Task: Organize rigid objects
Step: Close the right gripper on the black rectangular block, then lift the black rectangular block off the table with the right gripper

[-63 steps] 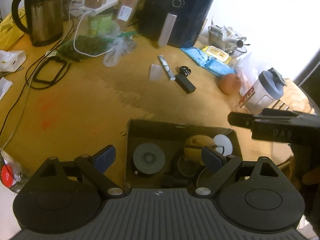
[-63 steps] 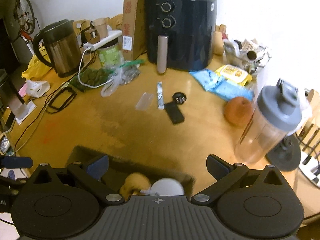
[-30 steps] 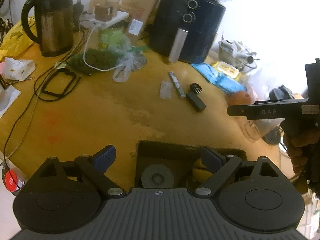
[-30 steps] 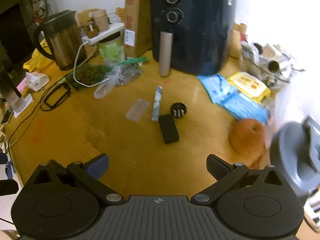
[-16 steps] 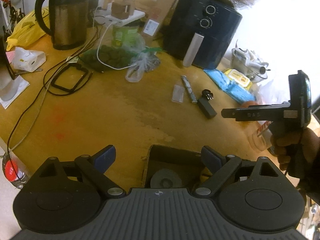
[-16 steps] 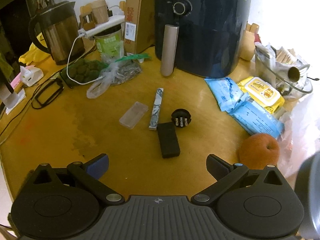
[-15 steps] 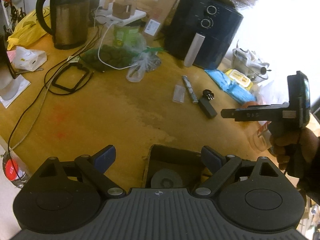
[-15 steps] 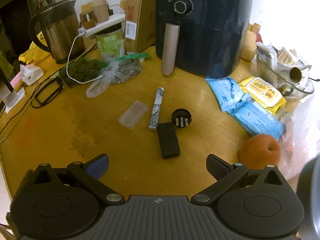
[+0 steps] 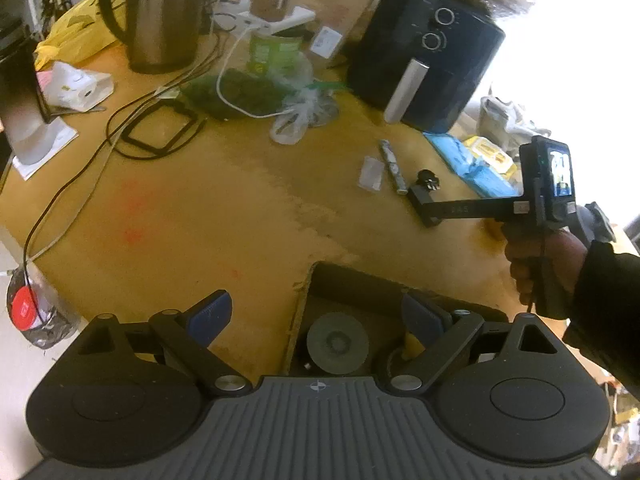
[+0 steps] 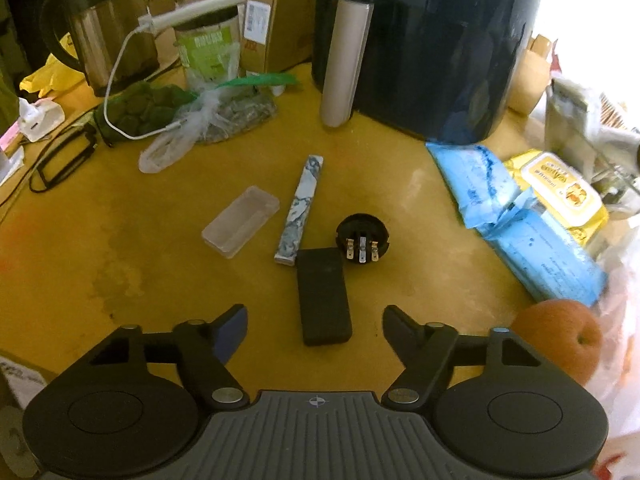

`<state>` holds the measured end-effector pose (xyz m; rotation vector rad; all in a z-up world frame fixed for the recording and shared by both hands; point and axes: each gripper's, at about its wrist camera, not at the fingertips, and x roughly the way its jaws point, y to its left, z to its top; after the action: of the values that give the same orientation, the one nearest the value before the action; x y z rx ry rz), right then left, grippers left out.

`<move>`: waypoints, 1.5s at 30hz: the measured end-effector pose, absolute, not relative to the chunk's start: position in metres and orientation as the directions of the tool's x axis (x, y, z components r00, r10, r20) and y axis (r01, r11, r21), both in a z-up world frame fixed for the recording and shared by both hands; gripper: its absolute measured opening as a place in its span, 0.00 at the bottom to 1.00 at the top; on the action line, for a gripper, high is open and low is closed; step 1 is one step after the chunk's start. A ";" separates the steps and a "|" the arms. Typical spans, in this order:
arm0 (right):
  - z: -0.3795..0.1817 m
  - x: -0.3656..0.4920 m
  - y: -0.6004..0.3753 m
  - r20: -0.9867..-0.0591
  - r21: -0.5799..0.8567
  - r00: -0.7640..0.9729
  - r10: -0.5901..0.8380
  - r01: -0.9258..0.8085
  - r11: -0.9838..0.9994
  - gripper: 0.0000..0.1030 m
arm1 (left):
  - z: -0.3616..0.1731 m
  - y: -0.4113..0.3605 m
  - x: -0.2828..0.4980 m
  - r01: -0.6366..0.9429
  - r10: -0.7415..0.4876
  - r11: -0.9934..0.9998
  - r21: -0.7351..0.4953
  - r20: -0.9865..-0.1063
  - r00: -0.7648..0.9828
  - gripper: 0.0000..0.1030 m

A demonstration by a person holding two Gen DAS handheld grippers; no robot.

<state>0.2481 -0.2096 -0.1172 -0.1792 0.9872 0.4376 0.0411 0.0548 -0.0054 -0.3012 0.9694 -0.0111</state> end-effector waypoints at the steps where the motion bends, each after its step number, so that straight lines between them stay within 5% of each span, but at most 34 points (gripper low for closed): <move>1: -0.121 0.251 -0.208 -0.838 0.048 0.471 0.274 -0.437 0.898 0.68 | -0.006 0.056 0.041 -0.132 -0.139 0.957 -0.257 -0.810 0.569 0.91; 13: -0.147 0.277 -0.200 -0.861 0.065 0.438 0.260 -0.412 0.909 0.34 | -0.005 0.067 0.033 -0.205 -0.099 0.943 -0.260 -0.812 0.575 0.91; 45: -0.063 0.216 -0.222 -0.820 0.142 0.468 0.330 -0.391 0.909 0.33 | 0.005 0.052 0.077 -0.040 -0.113 0.984 -0.172 -0.788 0.605 0.90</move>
<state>0.2162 -0.2219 -0.0634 -0.0684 0.9893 0.4422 0.0770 0.0524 0.0055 -0.1790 0.9215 -0.0428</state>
